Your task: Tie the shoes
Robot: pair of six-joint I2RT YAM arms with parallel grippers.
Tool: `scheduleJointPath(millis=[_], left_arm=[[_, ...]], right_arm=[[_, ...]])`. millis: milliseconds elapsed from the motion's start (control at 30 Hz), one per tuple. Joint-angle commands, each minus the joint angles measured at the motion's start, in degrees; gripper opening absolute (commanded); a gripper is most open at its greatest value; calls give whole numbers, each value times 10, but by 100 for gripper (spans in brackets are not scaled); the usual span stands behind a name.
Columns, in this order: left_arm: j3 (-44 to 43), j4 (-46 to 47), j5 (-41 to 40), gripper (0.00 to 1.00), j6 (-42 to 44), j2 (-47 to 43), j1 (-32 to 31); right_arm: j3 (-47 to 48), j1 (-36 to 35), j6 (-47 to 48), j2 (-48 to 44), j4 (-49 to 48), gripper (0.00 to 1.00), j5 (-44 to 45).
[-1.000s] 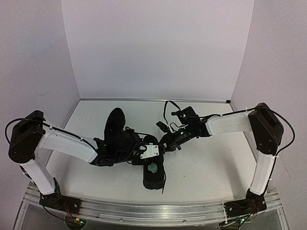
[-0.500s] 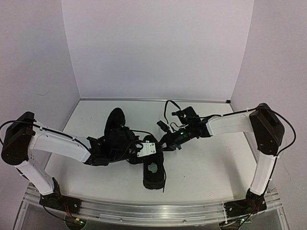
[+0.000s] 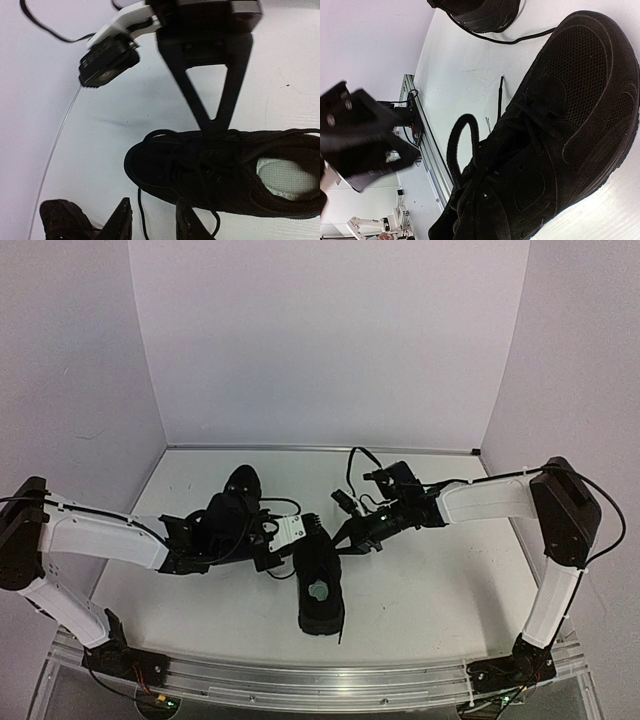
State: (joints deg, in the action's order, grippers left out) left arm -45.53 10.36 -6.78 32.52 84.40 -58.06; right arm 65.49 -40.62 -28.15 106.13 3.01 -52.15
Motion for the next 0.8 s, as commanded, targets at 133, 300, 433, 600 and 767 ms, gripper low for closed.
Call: scheduleJointPath(millis=[133,300,433,600,767], left_arm=[[-77,-63,158,35,-93,2,48],[-105,-81,215,41,-64,25,64],[-142,-120,275,42,-55,55,89],[-172,-144,300,44,-28,84,100],[-203,-161,330,45,-9,114,107]], right_arm=[[6,1,18,-24,-12,0,0],[12,-5,19,-22,-11,0,-3],[15,-10,18,-22,-10,0,-5],[17,-13,19,-24,-9,0,-5],[22,-15,19,-22,-7,0,-7]])
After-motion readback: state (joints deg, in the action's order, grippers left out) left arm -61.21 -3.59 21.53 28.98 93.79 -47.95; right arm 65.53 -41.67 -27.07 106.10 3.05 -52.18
